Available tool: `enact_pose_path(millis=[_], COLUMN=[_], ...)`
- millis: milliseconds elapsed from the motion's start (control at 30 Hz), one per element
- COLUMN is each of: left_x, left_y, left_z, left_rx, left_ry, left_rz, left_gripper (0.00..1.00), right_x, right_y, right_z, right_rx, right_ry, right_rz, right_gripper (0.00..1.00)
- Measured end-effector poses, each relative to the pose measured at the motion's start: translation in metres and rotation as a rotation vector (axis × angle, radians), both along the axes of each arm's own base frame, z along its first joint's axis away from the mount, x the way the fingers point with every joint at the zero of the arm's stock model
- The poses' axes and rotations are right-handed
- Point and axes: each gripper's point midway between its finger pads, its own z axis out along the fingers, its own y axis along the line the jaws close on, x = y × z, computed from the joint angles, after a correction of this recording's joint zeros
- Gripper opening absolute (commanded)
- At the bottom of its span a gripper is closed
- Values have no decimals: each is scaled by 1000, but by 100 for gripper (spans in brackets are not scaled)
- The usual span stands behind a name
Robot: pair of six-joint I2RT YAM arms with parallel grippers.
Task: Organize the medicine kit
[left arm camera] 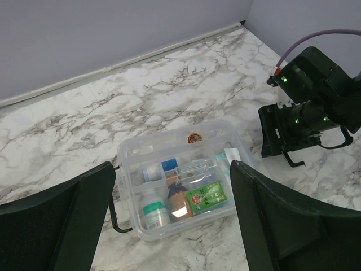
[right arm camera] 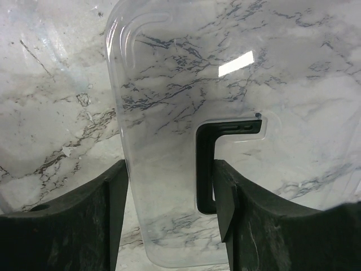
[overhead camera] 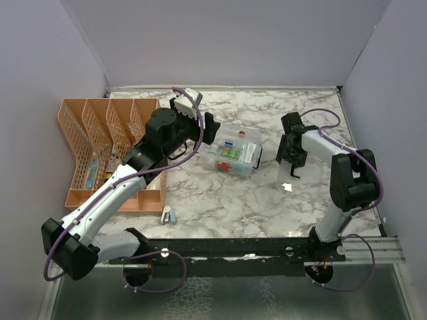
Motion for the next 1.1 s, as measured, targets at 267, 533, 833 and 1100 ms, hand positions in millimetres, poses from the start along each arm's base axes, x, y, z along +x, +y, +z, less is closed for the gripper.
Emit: enact_pose_path(millis=[267, 533, 833, 1100], left_x=[2, -2, -44, -89], left_y=[-5, -37, -89, -119], left_z=[-9, -45, -87, -128], left_rx=[-2, -19, -32, -36], left_ry=[1, 113, 273, 413], left_rz=[-16, -125, -266, -341], left_gripper=[90, 90, 89, 83], right_x=[2, -6, -20, -30], right_y=[2, 2, 7, 19], right_z=[1, 15, 33, 50], right_rx=[-8, 26, 96, 194], right_ry=[-22, -92, -166, -219], right_rz=[-28, -67, -97, -112], right_gripper=[50, 50, 50, 50])
